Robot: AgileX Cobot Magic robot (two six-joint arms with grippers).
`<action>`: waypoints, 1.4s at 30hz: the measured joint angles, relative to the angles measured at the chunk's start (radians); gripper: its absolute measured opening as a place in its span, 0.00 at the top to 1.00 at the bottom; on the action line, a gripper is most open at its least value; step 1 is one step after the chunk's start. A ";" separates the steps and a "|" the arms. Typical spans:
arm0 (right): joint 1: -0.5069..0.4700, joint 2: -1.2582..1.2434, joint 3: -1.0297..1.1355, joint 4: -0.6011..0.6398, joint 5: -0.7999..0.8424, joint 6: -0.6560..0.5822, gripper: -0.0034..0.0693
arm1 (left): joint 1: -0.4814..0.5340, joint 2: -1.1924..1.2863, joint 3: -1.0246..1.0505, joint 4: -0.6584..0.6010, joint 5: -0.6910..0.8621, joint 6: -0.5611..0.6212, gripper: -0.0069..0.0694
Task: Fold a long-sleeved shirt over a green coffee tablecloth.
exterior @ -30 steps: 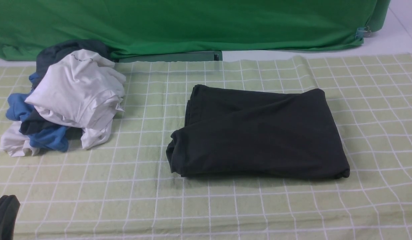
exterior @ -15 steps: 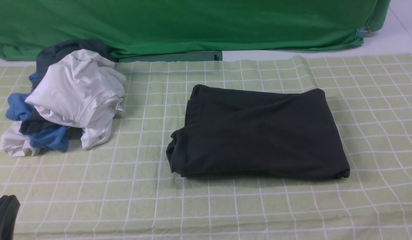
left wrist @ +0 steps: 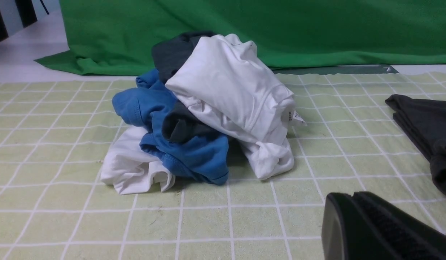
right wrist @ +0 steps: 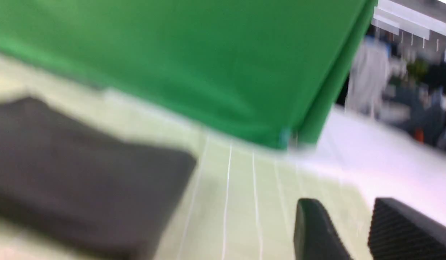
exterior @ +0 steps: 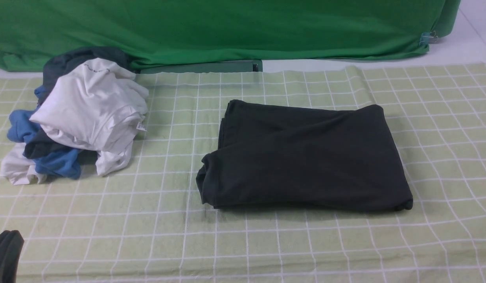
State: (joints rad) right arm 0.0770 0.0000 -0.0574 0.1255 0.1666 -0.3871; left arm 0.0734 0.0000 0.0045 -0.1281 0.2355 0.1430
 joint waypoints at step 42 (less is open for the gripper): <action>-0.034 0.000 0.068 -0.028 0.089 0.171 0.62 | 0.002 0.000 0.000 0.000 0.002 -0.003 0.89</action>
State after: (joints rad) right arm 0.0432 0.0000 0.0103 0.0980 0.2555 -0.2163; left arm 0.0752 -0.0002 0.0045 -0.1281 0.2372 0.1402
